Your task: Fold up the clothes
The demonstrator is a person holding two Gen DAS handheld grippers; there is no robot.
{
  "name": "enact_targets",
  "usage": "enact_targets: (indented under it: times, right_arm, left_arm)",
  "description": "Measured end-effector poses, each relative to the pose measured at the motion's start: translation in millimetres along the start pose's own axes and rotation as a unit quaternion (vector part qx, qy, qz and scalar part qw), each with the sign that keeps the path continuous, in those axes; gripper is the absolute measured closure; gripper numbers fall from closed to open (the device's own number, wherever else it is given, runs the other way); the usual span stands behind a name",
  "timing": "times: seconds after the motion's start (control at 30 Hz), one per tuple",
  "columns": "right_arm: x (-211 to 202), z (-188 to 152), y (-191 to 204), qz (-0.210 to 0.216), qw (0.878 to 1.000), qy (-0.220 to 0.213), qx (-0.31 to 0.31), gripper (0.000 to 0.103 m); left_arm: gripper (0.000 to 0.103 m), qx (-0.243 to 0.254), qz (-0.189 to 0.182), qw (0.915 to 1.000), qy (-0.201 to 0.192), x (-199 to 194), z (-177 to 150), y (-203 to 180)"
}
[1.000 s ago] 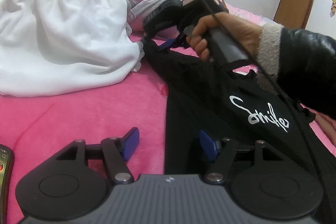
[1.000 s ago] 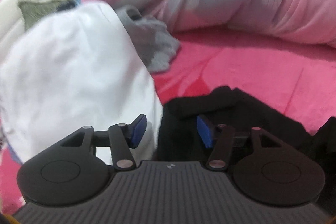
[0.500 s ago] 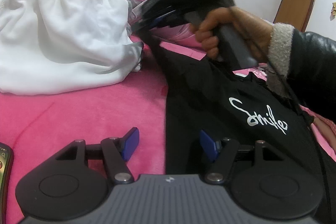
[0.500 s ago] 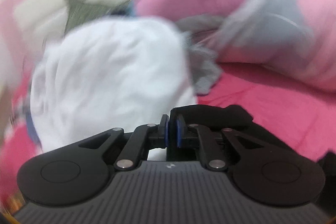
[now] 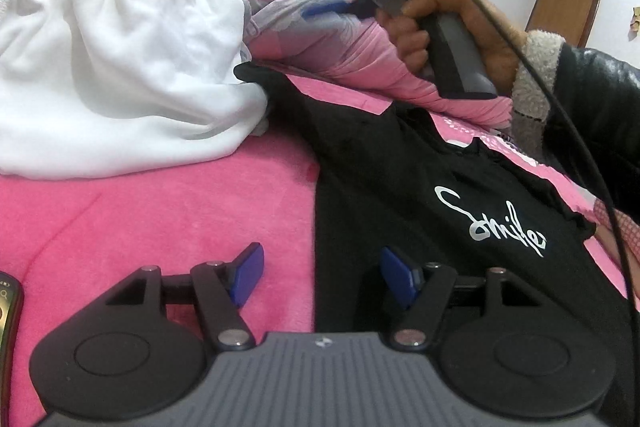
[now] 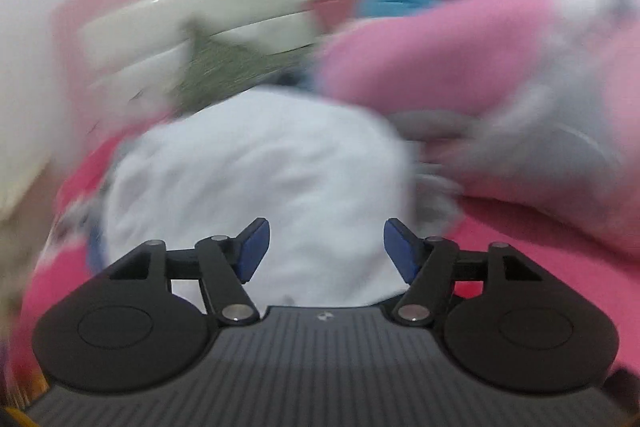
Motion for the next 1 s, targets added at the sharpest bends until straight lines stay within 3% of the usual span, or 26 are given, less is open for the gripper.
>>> enact_targets:
  times: [0.03,0.1,0.17,0.33,0.43,0.5,0.57,0.63,0.73,0.83,1.0]
  right_arm:
    - [2.9,-2.7,-17.1,-0.026,0.999,0.013,0.023,0.049]
    - [12.9,-17.0,-41.2,-0.066,0.995,0.055,0.048,0.078]
    - [25.4,-35.3,-58.0,-0.09,0.988,0.103,0.067,0.079]
    - [79.8,-53.8,-62.9,-0.106,0.978,0.166,0.062,0.08]
    - [89.7,-41.0,-49.6,-0.074,0.985,0.133,0.082,0.078]
    - [72.7,-24.2,-36.6,-0.02,0.991,0.084,0.102,0.079]
    - [48.5,-14.2,-31.0,-0.016,0.993,0.055,0.103,0.079]
    - [29.2,-17.8,-34.7,-0.056,0.992,0.062,0.099,0.078]
    - [27.0,-45.2,-39.8,-0.108,0.985,0.113,0.078,0.078]
    - [31.2,-66.6,-19.3,-0.094,0.982,0.151,0.058,0.078]
    - [16.6,-55.8,33.0,-0.065,0.99,0.12,-0.034,0.079]
  left_arm:
    - [0.036,-0.001,-0.001,1.0,0.0,0.0,-0.1,0.5]
    - [0.036,-0.003,-0.003,1.0,-0.001,-0.2,0.0,1.2]
    - [0.036,-0.003,-0.003,1.0,-0.001,-0.1,-0.1,1.2]
    - [0.036,-0.002,-0.002,1.0,0.0,0.8,-0.5,0.7]
    - [0.036,-0.005,-0.005,1.0,0.0,0.6,-0.3,1.4]
    - [0.036,-0.009,-0.007,0.9999,0.0,0.4,0.1,2.3]
    - [0.036,-0.012,-0.01,0.9999,0.0,0.1,0.3,3.1]
    - [0.036,-0.014,-0.01,0.9998,0.0,-0.1,0.5,3.6]
    - [0.036,-0.014,-0.009,0.9999,-0.001,-0.1,0.5,3.4]
    - [0.036,-0.014,-0.008,0.9999,-0.001,-0.3,0.4,3.8]
    - [0.036,-0.016,-0.01,0.9998,0.0,0.0,0.6,4.5]
Point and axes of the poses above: each gripper's, at about its wrist camera, not at the fingertips, and x roughly the way its jaws point, y to its left, z to its top, the point moved 8 cm from there along x, roughly the way its jaws point, and after that the axes turned 1 degree about -z, right-handed, at the moved point
